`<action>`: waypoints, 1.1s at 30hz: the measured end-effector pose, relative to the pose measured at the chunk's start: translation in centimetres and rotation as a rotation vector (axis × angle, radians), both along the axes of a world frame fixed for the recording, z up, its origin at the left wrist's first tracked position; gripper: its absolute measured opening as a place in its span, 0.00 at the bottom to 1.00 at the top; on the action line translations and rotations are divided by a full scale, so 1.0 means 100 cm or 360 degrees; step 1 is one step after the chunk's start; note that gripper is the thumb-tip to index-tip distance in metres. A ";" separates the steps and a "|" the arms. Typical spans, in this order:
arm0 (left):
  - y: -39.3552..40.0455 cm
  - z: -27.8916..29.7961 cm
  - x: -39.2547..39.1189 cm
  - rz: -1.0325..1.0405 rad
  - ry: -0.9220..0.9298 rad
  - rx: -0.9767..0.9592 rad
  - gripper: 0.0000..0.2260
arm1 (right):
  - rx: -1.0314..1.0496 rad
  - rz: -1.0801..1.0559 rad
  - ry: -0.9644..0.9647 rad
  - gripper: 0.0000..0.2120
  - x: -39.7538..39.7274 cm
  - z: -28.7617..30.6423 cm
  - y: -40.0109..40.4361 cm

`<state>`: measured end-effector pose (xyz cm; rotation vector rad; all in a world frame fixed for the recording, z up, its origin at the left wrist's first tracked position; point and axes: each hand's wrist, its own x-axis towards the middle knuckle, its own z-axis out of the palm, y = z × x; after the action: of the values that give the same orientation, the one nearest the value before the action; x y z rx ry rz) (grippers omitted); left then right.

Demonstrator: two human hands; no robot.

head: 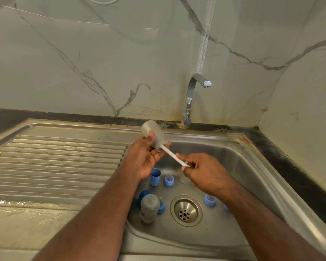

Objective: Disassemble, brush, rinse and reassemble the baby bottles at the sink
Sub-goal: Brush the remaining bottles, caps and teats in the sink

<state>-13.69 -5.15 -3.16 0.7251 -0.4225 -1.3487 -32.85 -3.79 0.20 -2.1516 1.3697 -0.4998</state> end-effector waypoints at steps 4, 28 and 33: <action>0.000 0.002 -0.003 -0.0013 0.0046 -0.0004 0.22 | 0.0584 -0.0098 -0.0806 0.20 0.006 -0.003 0.007; -0.003 0.000 -0.001 0.0110 -0.0010 -0.0012 0.21 | -0.0802 0.0001 0.0649 0.31 0.005 -0.004 0.009; -0.005 -0.003 -0.002 0.0192 -0.0148 0.0018 0.23 | -0.0717 0.0006 0.0821 0.34 0.017 -0.006 0.010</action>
<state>-13.91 -5.65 -3.48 0.8128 -0.4383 -1.2080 -31.19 -2.74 -0.41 -2.7890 1.6370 -0.2746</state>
